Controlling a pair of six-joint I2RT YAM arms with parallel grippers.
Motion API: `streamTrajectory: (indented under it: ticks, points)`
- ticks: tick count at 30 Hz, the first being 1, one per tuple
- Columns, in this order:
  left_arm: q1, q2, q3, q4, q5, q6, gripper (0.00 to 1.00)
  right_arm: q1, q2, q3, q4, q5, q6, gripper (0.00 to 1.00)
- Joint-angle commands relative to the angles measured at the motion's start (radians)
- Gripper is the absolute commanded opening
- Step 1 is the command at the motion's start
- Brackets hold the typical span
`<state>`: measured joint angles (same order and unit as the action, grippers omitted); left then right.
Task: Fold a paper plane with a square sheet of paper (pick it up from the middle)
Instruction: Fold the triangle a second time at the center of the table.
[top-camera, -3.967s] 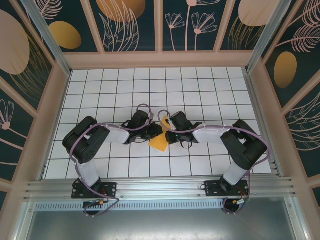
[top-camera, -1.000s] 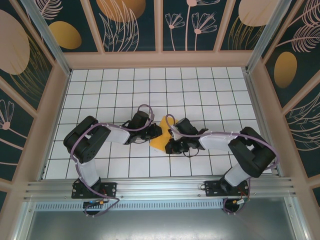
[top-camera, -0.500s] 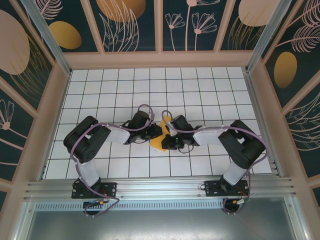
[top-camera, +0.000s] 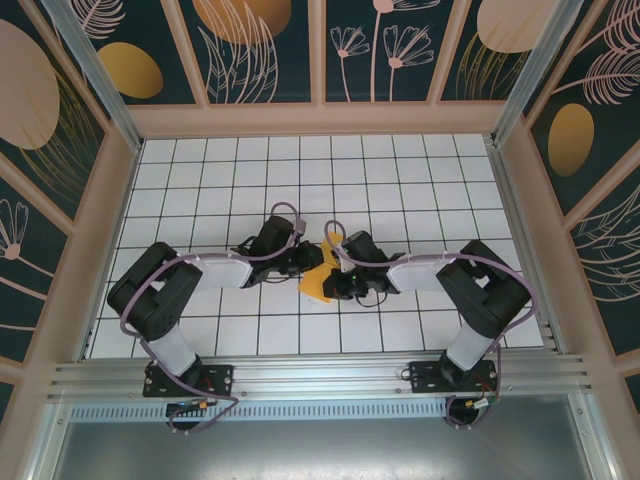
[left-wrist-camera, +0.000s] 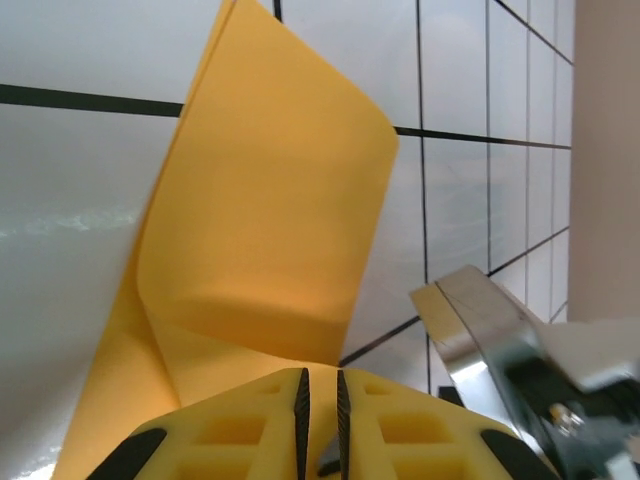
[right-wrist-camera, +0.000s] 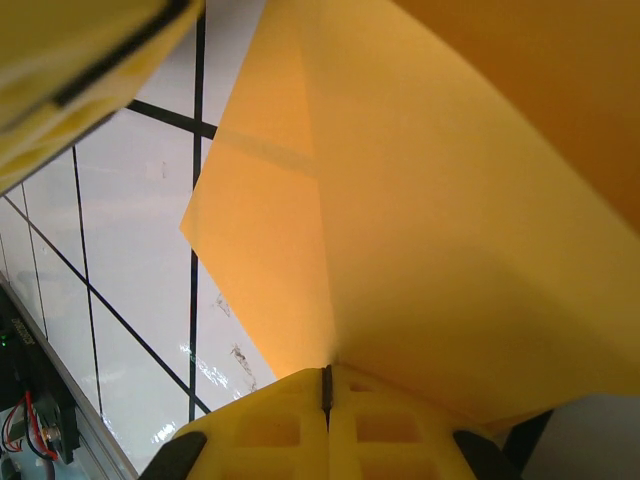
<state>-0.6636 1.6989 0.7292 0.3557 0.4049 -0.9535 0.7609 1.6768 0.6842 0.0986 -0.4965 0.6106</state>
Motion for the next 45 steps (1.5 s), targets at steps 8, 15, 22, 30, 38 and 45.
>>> streamTrajectory:
  ticks: [8,15,22,30,38,45]
  points:
    - [-0.007,0.068,-0.024,0.059,0.075,-0.033,0.18,0.006,0.007,-0.023,-0.021,0.032,0.007,0.06]
    - [-0.008,0.125,0.028,-0.017,-0.041,0.011,0.18,0.008,0.007,-0.036,-0.044,0.035,0.0,0.06]
    - [0.001,0.171,0.078,-0.077,-0.124,0.05,0.14,0.007,-0.003,-0.055,-0.059,0.029,-0.01,0.05]
    - [0.033,0.164,0.067,-0.073,-0.129,0.07,0.16,0.006,-0.009,-0.08,-0.072,0.039,-0.012,0.04]
    - [0.049,0.162,0.086,-0.072,-0.122,0.072,0.17,0.006,-0.014,-0.087,-0.081,0.037,-0.019,0.03]
    - [0.065,0.191,0.116,-0.077,-0.114,0.087,0.18,0.006,-0.018,-0.089,-0.092,0.029,-0.032,0.03]
